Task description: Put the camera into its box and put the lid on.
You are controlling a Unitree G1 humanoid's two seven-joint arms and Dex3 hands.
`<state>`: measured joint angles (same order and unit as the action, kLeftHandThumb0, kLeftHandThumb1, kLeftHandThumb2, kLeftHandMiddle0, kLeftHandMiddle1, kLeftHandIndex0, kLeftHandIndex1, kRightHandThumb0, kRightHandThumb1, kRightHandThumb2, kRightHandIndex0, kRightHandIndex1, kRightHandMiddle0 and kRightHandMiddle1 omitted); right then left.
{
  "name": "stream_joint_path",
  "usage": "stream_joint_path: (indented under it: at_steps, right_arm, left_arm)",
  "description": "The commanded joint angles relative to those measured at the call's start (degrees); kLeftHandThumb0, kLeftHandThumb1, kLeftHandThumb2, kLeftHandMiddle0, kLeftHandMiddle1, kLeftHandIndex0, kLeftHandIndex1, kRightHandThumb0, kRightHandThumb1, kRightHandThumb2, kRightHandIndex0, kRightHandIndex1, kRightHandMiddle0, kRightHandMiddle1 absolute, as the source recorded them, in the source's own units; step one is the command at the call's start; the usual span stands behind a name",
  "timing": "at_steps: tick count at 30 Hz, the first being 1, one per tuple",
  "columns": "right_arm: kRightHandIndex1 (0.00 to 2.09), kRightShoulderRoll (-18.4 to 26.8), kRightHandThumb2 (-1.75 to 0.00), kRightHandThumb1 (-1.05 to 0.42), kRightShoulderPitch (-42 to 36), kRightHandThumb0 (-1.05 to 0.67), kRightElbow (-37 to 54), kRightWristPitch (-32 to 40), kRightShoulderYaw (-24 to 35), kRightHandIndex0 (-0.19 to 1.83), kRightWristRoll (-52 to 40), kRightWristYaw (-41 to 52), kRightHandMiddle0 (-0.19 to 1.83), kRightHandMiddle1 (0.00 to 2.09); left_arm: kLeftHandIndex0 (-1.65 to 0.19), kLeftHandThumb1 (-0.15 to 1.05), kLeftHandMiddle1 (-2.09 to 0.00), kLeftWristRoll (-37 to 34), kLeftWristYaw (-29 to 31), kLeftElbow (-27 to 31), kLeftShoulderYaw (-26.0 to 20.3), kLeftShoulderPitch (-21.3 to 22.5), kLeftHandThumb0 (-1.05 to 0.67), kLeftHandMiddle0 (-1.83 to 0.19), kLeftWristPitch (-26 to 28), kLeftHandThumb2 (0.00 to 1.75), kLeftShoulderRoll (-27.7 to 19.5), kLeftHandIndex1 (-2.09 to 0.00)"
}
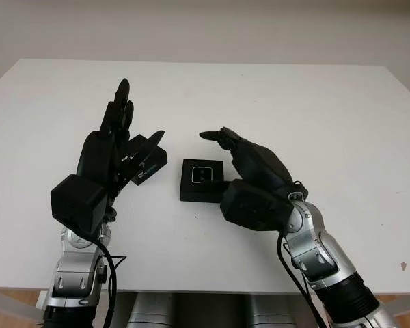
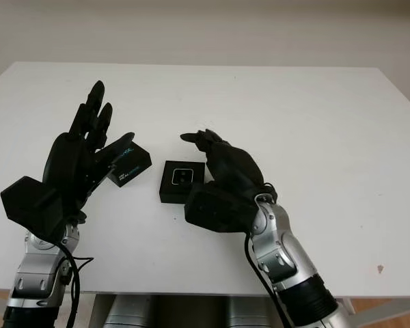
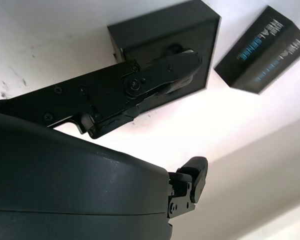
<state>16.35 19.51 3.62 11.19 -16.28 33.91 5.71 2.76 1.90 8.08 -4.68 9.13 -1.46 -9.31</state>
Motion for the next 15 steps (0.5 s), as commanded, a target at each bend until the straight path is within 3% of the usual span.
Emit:
stream_joint_path:
  at_steps: [1,9,15]
  right_arm:
    - [0.02,0.2,-0.06,-0.94,0.8,-0.62,1.3,-2.1,2.0,0.07,-1.5,-0.9,0.01,0.47]
    - [0.04,0.3,-0.06,-0.96,5.7,-0.61,-2.1,-8.6,10.1,0.11,-12.3,-1.5,-0.01,0.44]
    - [0.04,2.4,-0.06,-0.99,9.8,-0.63,-3.3,-8.9,15.3,0.10,-22.4,5.5,-0.03,0.43]
  left_arm:
    - [-0.04,1.05,-0.05,0.1,-0.2,1.1,-0.1,0.0,-0.61,-0.06,0.2,0.10,0.0,-0.06]
    - [-0.04,1.05,-0.05,0.7,0.3,-0.1,-2.7,1.6,-0.59,-0.06,0.4,0.09,-3.7,-0.06]
    - [-0.01,1.04,-0.04,9.7,0.7,-1.3,-2.4,3.4,-0.62,-0.03,2.9,0.09,-11.5,-0.04]
